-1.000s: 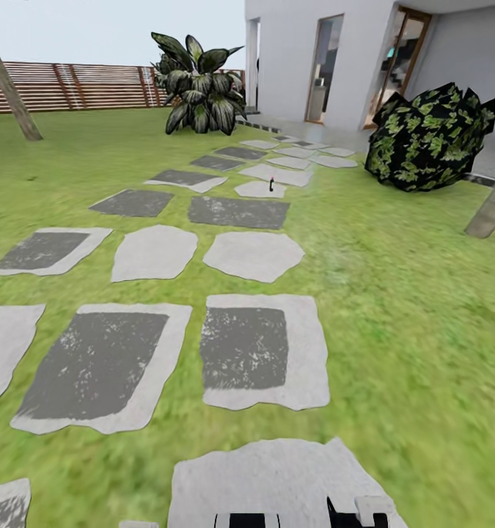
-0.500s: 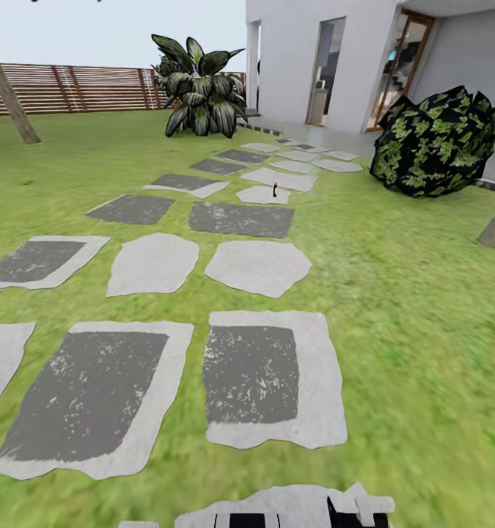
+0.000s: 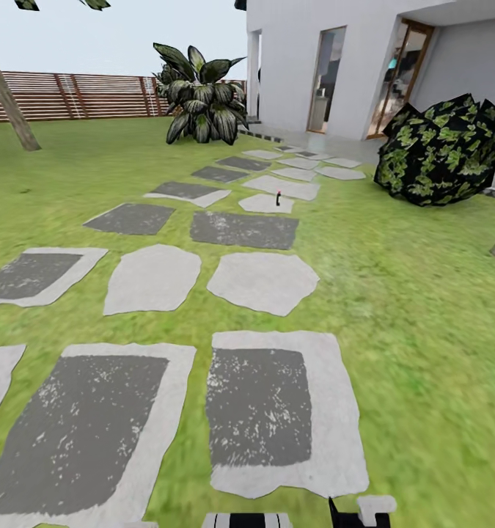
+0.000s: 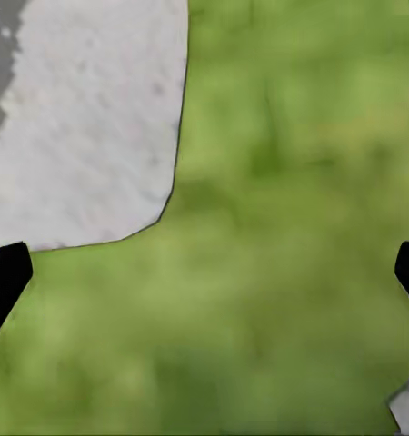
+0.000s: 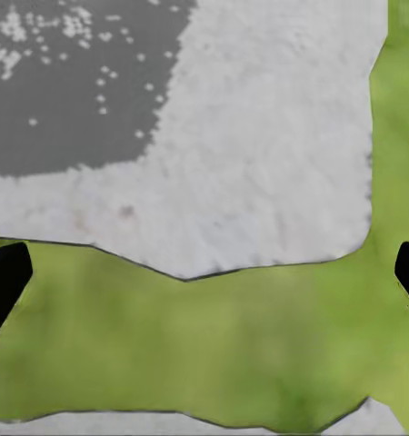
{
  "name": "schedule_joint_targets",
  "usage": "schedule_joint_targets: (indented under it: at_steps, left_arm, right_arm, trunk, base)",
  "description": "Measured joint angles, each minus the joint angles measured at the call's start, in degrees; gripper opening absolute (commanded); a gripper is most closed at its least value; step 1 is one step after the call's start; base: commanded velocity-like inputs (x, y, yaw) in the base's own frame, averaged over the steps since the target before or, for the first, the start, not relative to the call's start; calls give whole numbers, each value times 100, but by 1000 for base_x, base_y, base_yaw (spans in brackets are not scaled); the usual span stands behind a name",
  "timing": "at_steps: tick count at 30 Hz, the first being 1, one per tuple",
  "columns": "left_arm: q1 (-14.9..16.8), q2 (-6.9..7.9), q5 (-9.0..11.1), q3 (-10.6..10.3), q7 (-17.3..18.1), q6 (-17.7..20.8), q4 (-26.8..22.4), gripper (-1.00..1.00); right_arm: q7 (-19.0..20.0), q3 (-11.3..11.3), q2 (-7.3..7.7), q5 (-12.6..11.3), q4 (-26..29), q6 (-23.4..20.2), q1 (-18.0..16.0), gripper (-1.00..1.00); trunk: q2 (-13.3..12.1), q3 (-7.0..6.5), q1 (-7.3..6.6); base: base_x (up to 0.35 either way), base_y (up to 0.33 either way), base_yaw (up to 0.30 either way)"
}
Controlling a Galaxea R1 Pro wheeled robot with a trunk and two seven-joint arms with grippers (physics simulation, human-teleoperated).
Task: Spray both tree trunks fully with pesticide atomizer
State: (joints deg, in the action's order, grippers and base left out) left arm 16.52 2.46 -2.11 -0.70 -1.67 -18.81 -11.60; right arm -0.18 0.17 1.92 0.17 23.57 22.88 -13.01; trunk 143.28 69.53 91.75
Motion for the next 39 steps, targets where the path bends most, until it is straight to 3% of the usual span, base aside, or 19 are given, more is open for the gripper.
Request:
schedule_joint_targets:
  at_steps: [39]
  left_arm:
    - [0,3,0,0,1,0,0,100]
  right_arm:
    - [6,0,-33,0,-2,-3,0,100]
  trunk:
    - [0,0,0]
  base:
    - [340,80,0]
